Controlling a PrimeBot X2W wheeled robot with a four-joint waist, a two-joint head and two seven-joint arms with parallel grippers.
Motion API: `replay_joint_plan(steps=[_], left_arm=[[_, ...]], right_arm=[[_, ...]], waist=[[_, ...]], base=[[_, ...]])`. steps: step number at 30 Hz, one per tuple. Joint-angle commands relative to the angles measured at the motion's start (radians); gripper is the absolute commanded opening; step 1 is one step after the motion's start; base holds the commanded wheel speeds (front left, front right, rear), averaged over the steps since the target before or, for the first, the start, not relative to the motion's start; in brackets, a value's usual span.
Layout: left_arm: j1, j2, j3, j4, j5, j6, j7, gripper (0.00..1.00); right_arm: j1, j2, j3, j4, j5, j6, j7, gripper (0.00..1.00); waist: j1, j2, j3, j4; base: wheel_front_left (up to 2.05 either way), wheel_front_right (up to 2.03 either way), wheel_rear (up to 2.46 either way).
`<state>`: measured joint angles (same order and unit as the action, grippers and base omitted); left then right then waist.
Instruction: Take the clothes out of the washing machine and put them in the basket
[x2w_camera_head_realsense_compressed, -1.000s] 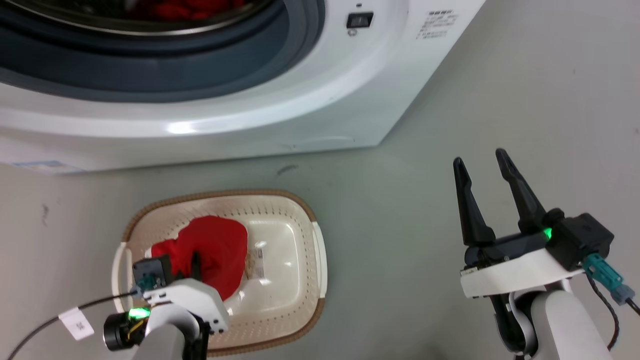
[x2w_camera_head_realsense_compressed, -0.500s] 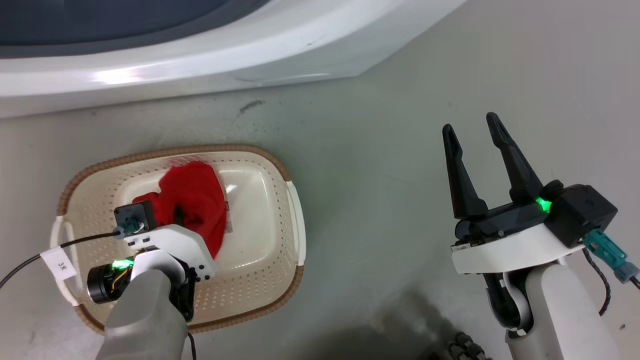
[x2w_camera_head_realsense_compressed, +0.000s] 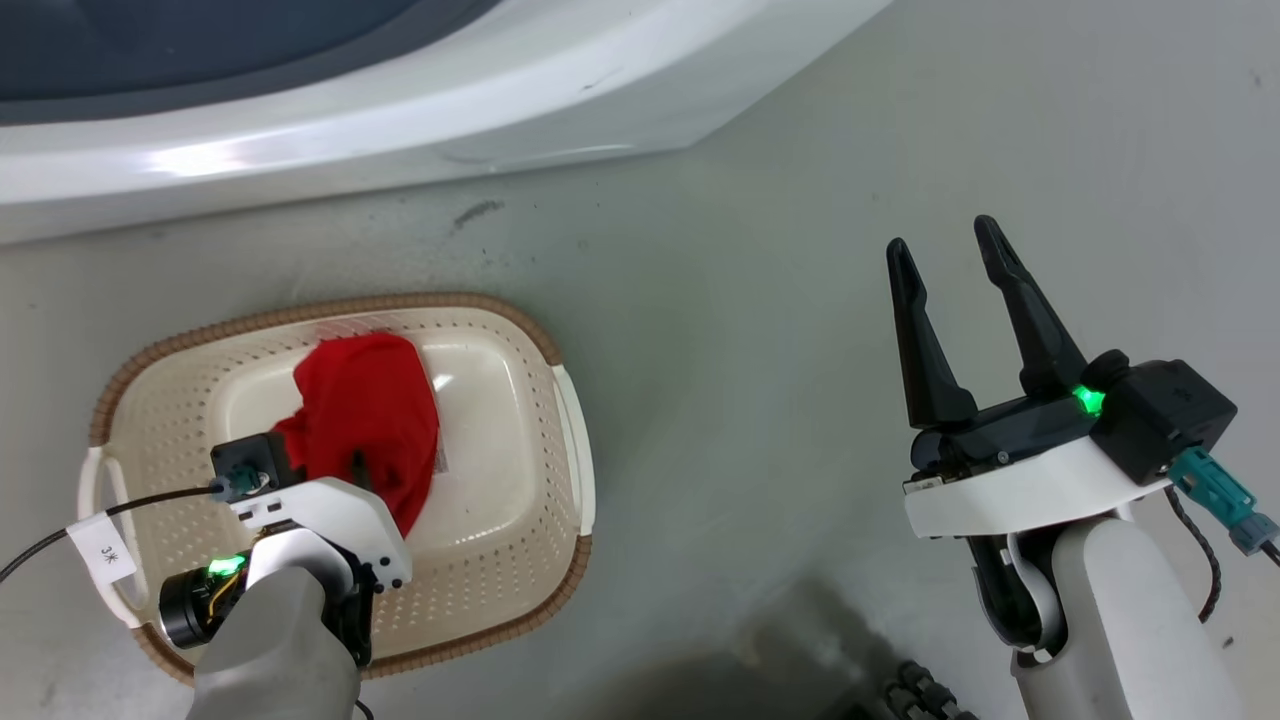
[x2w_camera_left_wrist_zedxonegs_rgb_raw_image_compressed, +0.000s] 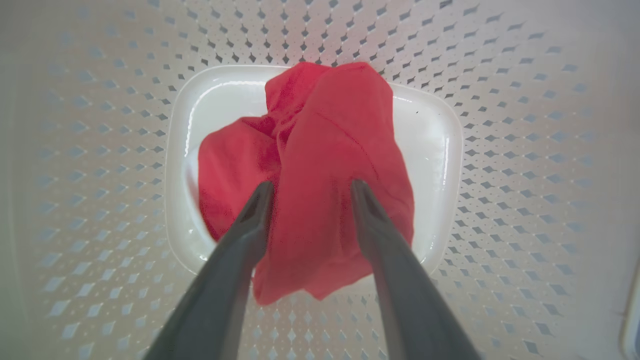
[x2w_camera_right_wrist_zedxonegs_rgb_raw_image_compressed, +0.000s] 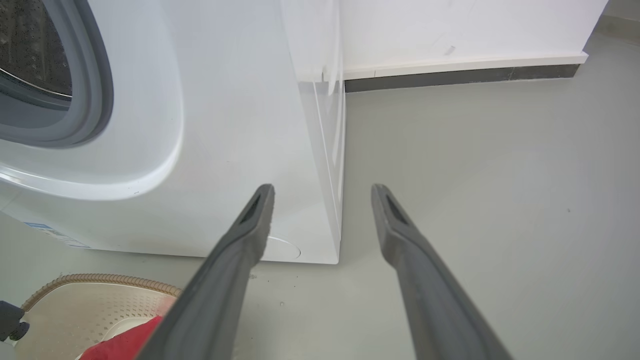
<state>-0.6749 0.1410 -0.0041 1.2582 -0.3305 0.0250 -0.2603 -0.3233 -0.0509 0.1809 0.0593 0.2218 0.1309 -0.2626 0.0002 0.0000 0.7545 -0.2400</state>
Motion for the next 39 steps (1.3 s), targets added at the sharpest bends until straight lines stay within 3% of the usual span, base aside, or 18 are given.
replay_joint_plan(steps=[1, 10, 27, 39], left_arm=[[0.02, -0.003, -0.002, -0.005, -0.002, -0.007, -0.007, 1.0], [0.13, -0.043, -0.003, -0.133, 0.018, -0.017, -0.005, 1.0], [0.364, -0.091, 0.007, -0.576, 0.078, -0.021, -0.005, 1.0], [0.334, -0.091, -0.057, -0.774, 0.128, 0.009, -0.005, 1.0]], right_arm=[[0.004, 0.001, -0.004, 0.006, -0.004, 0.0, -0.003, 1.0], [0.069, 0.001, -0.041, 0.04, -0.042, 0.0, -0.003, 1.0], [0.222, 0.001, -0.124, 0.049, -0.106, 0.0, 0.006, 1.0], [0.265, 0.001, -0.153, -0.001, -0.111, 0.0, 0.038, 1.0]], waist=[[-0.0002, 0.0, -0.045, 0.013], [-0.0002, 0.0, -0.25, 0.067], [-0.0002, 0.0, -0.527, 0.146], [-0.0002, 0.0, -0.563, 0.172]], base=[[0.0, 0.0, 0.0], [0.0, 0.0, 0.0], [0.0, 0.0, 0.0], [0.0, 0.0, 0.0]])
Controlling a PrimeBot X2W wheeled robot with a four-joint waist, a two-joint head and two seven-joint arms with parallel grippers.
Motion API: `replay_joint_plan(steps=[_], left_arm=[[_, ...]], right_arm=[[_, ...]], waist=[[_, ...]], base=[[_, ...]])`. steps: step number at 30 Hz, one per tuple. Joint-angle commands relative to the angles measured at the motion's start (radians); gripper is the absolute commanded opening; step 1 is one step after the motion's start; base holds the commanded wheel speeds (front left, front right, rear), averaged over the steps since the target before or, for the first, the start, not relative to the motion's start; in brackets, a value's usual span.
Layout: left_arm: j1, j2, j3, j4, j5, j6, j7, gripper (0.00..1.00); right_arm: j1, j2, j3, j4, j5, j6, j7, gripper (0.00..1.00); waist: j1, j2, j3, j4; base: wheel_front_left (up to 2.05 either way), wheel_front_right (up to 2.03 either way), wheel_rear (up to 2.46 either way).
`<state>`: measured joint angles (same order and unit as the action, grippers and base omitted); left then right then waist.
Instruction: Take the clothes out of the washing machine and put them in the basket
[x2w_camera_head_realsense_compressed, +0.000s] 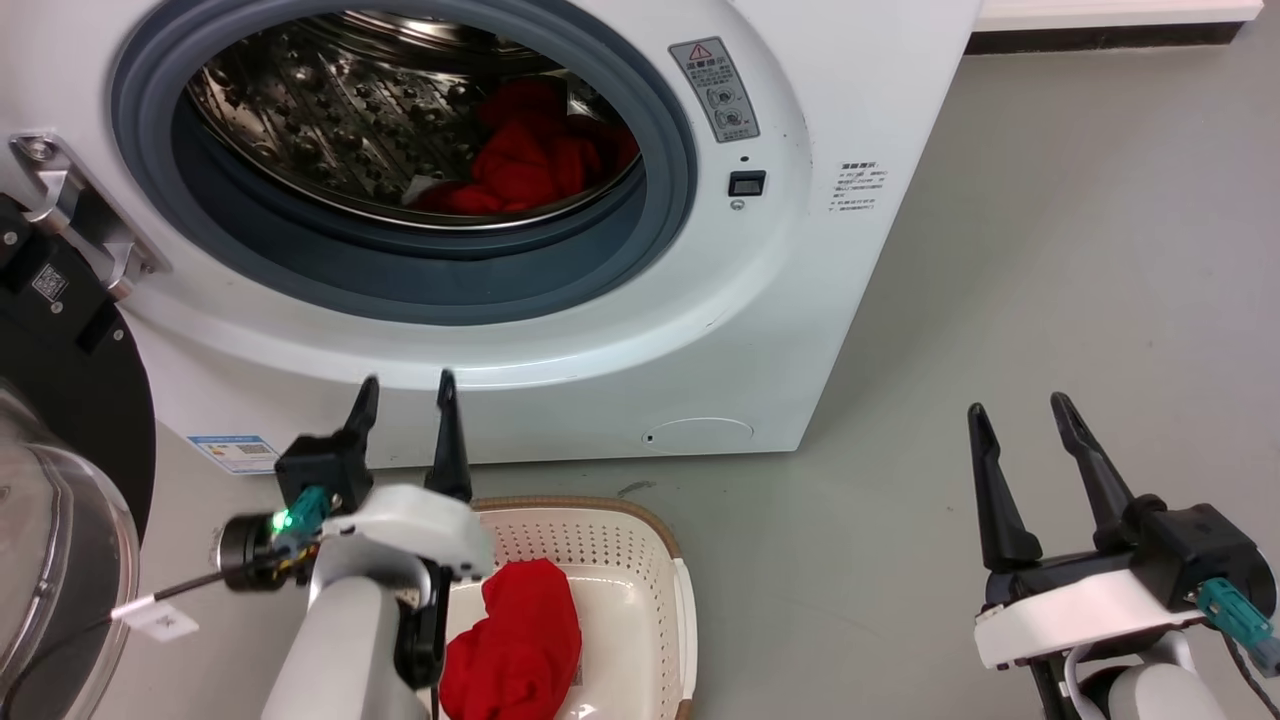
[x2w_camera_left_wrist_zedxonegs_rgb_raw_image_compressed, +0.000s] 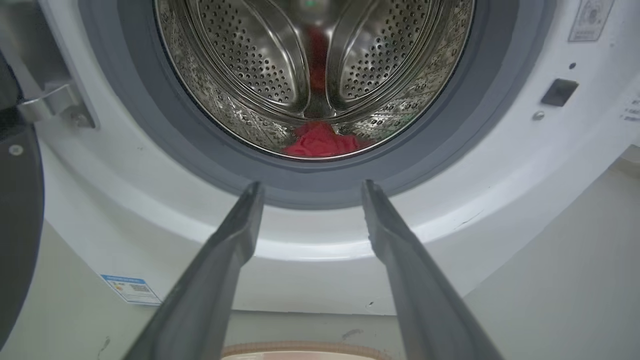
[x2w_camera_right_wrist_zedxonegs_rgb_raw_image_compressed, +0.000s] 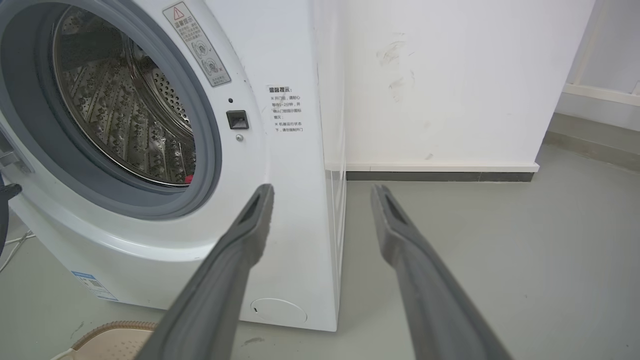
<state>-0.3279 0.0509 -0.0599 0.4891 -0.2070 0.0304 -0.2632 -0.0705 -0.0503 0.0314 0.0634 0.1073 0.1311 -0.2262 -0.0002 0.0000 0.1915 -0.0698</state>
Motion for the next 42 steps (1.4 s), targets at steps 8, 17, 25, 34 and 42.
replay_joint_plan(steps=[8, 17, 25, 34, 42], left_arm=[[-0.145, -0.001, 0.006, 0.006, 0.022, -0.003, -0.002, 1.0], [-0.433, 0.053, 0.006, 0.207, 0.032, -0.026, 0.014, 1.0], [-0.689, 0.125, 0.01, 0.37, 0.038, -0.027, 0.075, 1.0], [-0.926, 0.201, -0.003, 0.524, 0.046, -0.032, 0.182, 1.0], [-1.075, 0.292, -0.042, 0.62, 0.086, -0.032, 0.346, 1.0]], right_arm=[[0.004, 0.0, -0.004, -0.053, -0.001, -0.001, 0.02, 1.0], [-0.044, 0.0, 0.013, -0.106, 0.027, -0.001, 0.02, 1.0], [-0.107, 0.001, 0.046, -0.105, 0.066, -0.001, -0.007, 1.0], [-0.169, 0.001, 0.114, -0.076, 0.113, -0.001, -0.032, 1.0], [-0.202, 0.001, 0.164, -0.047, 0.167, -0.001, -0.04, 1.0]], waist=[[0.0002, 0.0, 0.034, 0.002], [0.0002, 0.0, 0.177, -0.043], [0.0002, 0.0, 0.339, -0.104], [0.0002, 0.0, 0.461, -0.182], [0.0002, 0.0, 0.542, -0.261]], base=[[0.0, 0.0, 0.0], [0.0, 0.0, 0.0], [0.0, 0.0, 0.0], [0.0, 0.0, 0.0], [0.0, 0.0, 0.0]])
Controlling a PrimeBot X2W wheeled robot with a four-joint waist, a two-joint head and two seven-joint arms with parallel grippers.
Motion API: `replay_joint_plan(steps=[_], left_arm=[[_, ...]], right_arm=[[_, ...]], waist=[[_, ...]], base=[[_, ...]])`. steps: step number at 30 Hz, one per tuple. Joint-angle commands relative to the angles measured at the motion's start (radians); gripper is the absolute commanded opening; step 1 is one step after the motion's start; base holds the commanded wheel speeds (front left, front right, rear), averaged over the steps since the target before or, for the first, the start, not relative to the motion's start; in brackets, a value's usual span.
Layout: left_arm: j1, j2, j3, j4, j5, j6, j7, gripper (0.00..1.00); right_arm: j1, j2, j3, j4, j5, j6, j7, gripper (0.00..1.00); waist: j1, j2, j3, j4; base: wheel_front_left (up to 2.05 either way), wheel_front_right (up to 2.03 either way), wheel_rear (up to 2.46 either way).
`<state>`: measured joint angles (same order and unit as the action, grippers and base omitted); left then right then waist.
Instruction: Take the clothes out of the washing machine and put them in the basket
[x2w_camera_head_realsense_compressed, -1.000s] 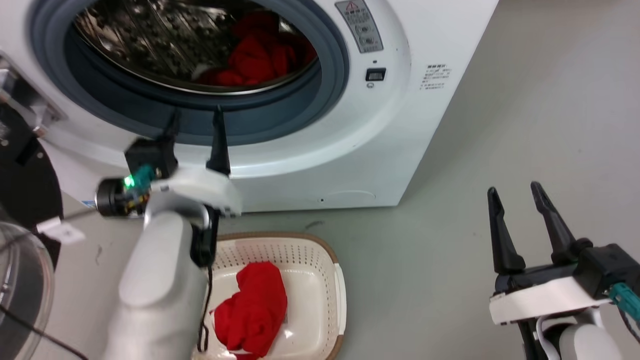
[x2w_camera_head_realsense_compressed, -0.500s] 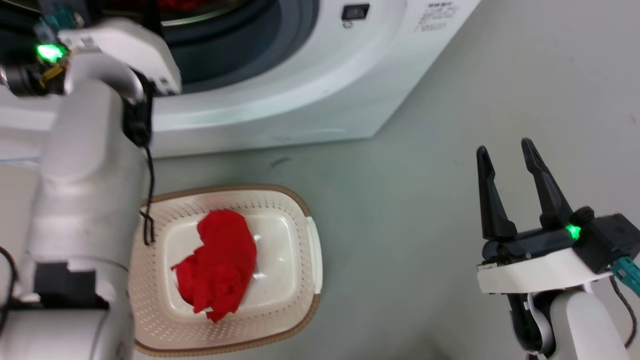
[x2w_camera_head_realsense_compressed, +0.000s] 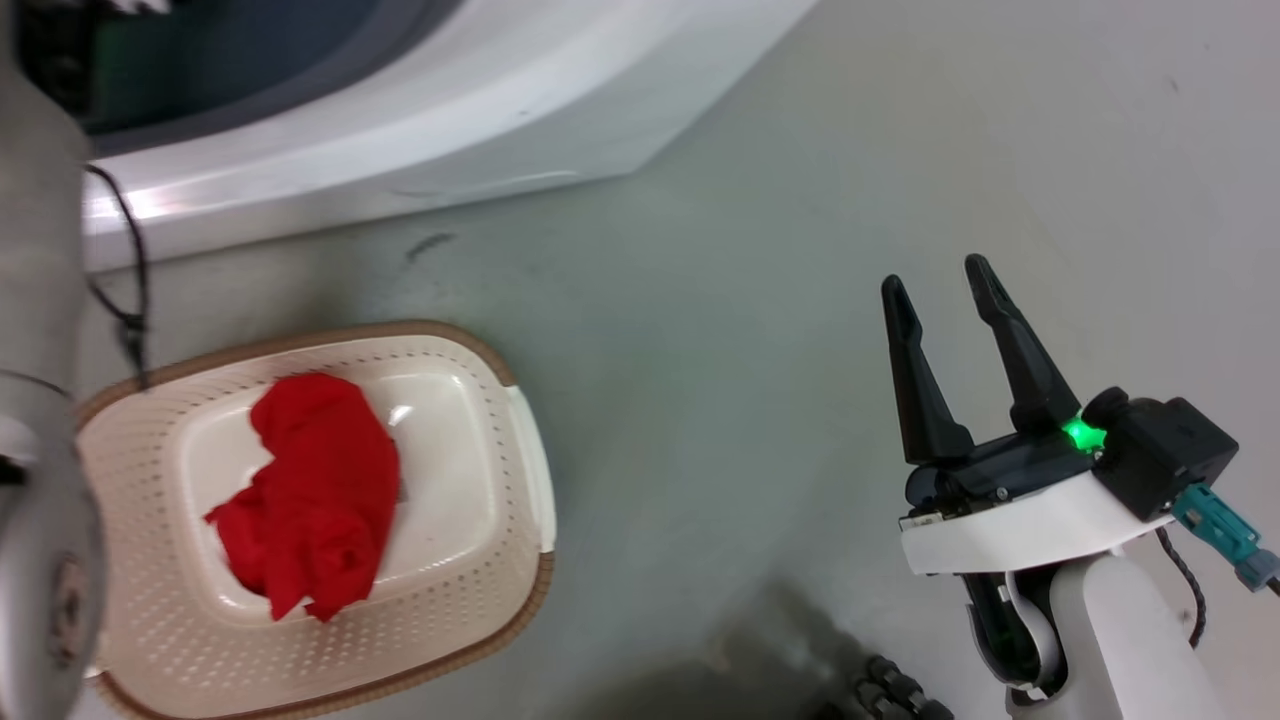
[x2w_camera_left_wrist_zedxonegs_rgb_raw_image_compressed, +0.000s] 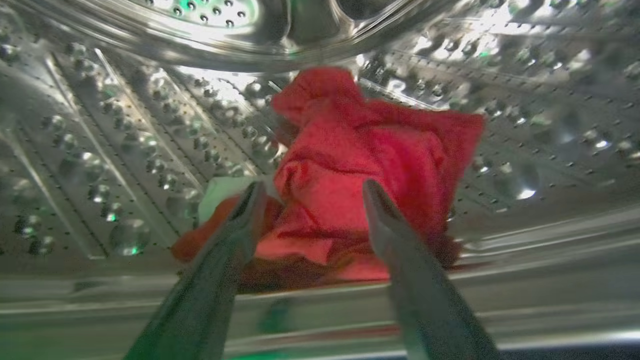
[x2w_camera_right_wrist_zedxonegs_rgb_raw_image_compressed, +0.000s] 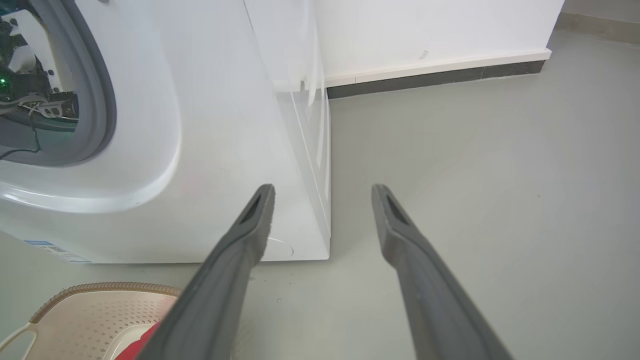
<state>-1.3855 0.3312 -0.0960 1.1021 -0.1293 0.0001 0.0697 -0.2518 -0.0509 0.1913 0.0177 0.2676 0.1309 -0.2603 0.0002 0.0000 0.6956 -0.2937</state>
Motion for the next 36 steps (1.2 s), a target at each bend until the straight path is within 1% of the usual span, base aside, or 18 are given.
replay_joint_plan(steps=[1, 6, 10, 17, 20, 21, 22, 23, 28, 31, 36], left_arm=[[-0.038, 0.026, -0.014, 0.015, 0.016, -0.002, 0.037, 1.0], [-0.124, 0.075, -0.043, 0.047, 0.043, 0.002, 0.148, 1.0], [-0.186, 0.104, -0.064, 0.07, 0.06, -0.003, 0.259, 1.0], [-0.228, 0.123, -0.097, 0.119, 0.077, 0.003, 0.458, 1.0], [-0.217, 0.125, -0.112, 0.131, 0.086, 0.013, 0.513, 1.0], [-0.209, 0.127, -0.114, 0.13, 0.086, 0.019, 0.521, 0.47], [-0.202, 0.128, -0.113, 0.127, 0.082, 0.025, 0.523, 0.11], [-0.195, 0.127, -0.111, 0.122, 0.078, 0.032, 0.519, 0.0], [-0.162, 0.128, -0.112, 0.077, 0.072, 0.064, 0.468, 0.0], [-0.146, 0.134, -0.113, 0.031, 0.068, 0.075, 0.404, 0.0], [-0.088, 0.127, -0.114, -0.047, 0.055, 0.081, 0.25, 0.0]], right_arm=[[-0.025, 0.002, 0.01, -0.005, 0.015, 0.0, -0.006, 1.0], [-0.035, 0.002, 0.034, -0.013, 0.047, 0.0, -0.006, 1.0], [-0.035, 0.002, 0.051, -0.016, 0.068, 0.0, -0.007, 1.0], [-0.033, 0.002, 0.072, -0.016, 0.093, 0.0, -0.007, 1.0], [-0.036, 0.002, 0.081, -0.018, 0.104, 0.0, -0.007, 1.0], [-0.037, 0.002, 0.084, -0.017, 0.105, 0.0, -0.007, 1.0], [-0.038, 0.002, 0.087, -0.017, 0.107, 0.0, -0.006, 1.0], [-0.037, 0.002, 0.089, -0.018, 0.108, 0.0, -0.006, 1.0], [-0.034, 0.002, 0.093, -0.014, 0.111, 0.0, -0.006, 1.0], [-0.034, 0.002, 0.09, -0.009, 0.111, 0.0, -0.006, 1.0], [-0.032, 0.001, 0.079, -0.003, 0.1, 0.0, -0.006, 1.0]], waist=[[-0.0002, 0.0, 0.049, -0.048], [-0.0002, 0.0, 0.09, -0.089], [-0.0002, 0.0, 0.109, -0.113], [-0.0002, 0.0, 0.117, -0.134], [-0.0002, 0.0, 0.117, -0.14], [-0.0002, 0.0, 0.116, -0.143], [-0.0002, 0.0, 0.115, -0.145], [-0.0002, 0.0, 0.114, -0.147], [-0.0002, 0.0, 0.104, -0.149], [-0.0002, 0.0, 0.089, -0.146], [-0.0002, 0.0, 0.048, -0.126]], base=[[0.0, 0.0, 0.0], [0.0, 0.0, 0.0], [0.0, 0.0, 0.0], [0.0, 0.0, 0.0], [0.0, 0.0, 0.0], [0.0, 0.0, 0.0], [0.0, 0.0, 0.0], [0.0, 0.0, 0.0], [0.0, 0.0, 0.0], [0.0, 0.0, 0.0], [0.0, 0.0, 0.0]])
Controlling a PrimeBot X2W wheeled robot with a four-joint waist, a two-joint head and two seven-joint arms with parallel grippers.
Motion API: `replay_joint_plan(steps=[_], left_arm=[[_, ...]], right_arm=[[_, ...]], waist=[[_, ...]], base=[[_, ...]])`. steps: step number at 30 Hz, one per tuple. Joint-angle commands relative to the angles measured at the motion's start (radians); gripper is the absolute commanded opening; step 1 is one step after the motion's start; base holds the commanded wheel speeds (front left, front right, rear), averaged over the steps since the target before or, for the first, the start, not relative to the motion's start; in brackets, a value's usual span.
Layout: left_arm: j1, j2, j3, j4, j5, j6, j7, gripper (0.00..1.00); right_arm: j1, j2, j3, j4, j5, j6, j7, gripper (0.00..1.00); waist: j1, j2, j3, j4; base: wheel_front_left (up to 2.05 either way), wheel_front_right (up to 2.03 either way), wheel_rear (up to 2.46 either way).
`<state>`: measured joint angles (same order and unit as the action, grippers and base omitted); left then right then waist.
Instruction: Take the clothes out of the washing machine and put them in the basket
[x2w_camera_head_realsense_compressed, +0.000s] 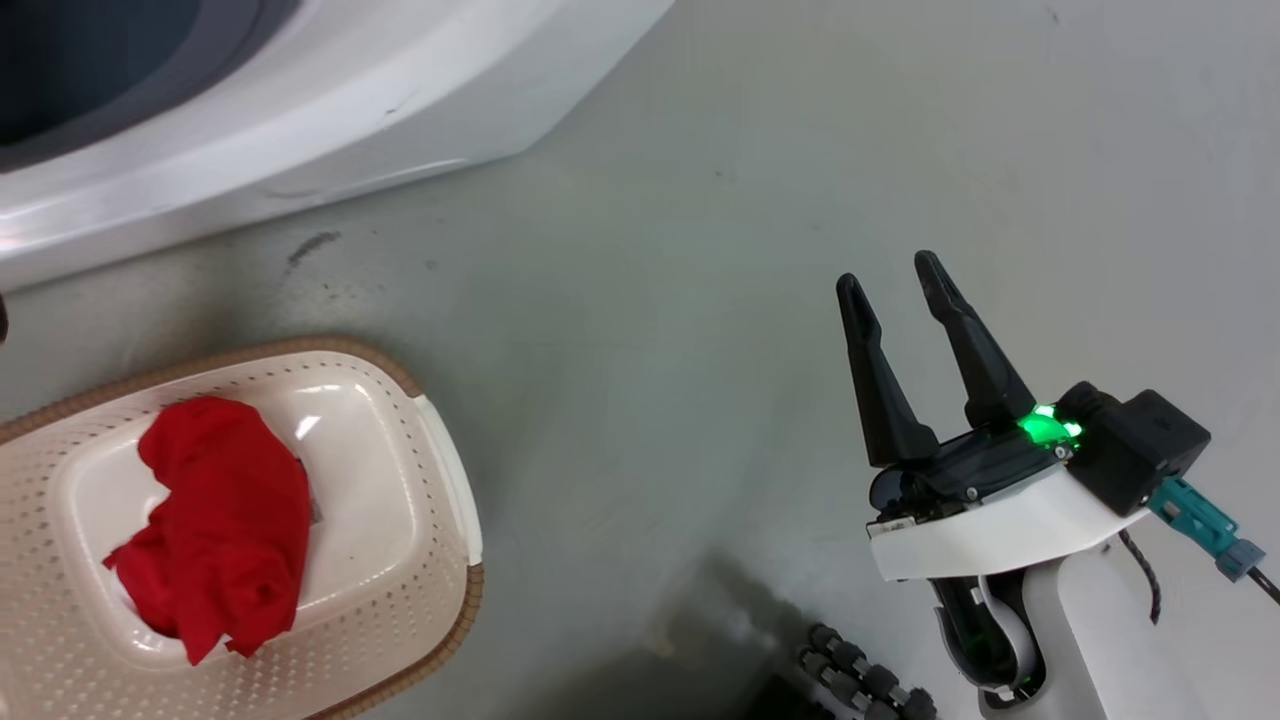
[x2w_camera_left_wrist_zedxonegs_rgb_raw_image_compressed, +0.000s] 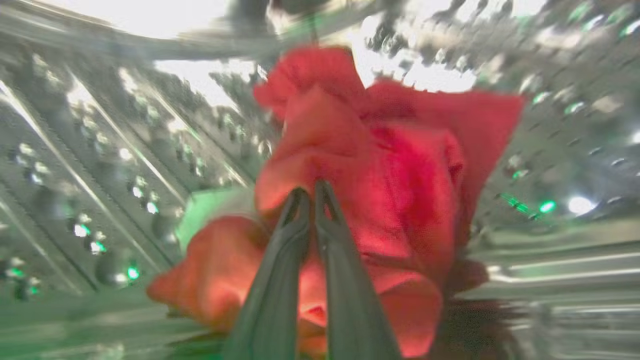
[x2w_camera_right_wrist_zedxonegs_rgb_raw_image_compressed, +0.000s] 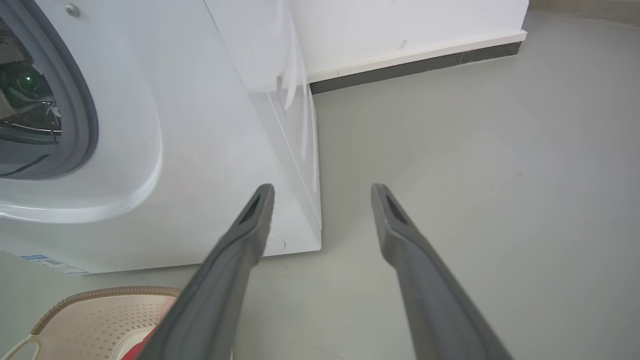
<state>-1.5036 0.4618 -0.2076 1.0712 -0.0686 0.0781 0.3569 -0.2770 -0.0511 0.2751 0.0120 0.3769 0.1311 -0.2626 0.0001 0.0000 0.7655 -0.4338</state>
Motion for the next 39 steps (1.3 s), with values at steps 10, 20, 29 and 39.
replay_joint_plan(steps=[10, 20, 29, 39], left_arm=[[0.194, -0.062, 0.021, -0.056, -0.064, 0.013, -0.342, 0.0], [0.369, -0.13, 0.059, 0.026, -0.152, -0.042, -0.585, 0.0], [0.533, -0.168, 0.095, -0.043, -0.194, -0.075, -0.624, 0.0], [0.761, -0.2, 0.171, -0.298, -0.213, -0.094, -0.623, 0.0]], right_arm=[[0.018, 0.001, -0.036, 0.023, -0.047, -0.001, -0.003, 1.0], [0.088, 0.001, -0.073, 0.063, -0.095, -0.001, -0.003, 1.0], [0.162, 0.001, -0.1, 0.081, -0.123, -0.001, 0.003, 1.0], [0.233, 0.001, -0.114, 0.051, -0.136, -0.001, 0.04, 1.0]], waist=[[-0.0001, 0.0, -0.165, 0.086], [-0.0001, 0.0, -0.359, 0.149], [-0.0001, 0.0, -0.516, 0.186], [-0.0001, 0.0, -0.649, 0.213]], base=[[0.0, 0.0, 0.0], [0.0, 0.0, 0.0], [0.0, 0.0, 0.0], [0.0, 0.0, 0.0]])
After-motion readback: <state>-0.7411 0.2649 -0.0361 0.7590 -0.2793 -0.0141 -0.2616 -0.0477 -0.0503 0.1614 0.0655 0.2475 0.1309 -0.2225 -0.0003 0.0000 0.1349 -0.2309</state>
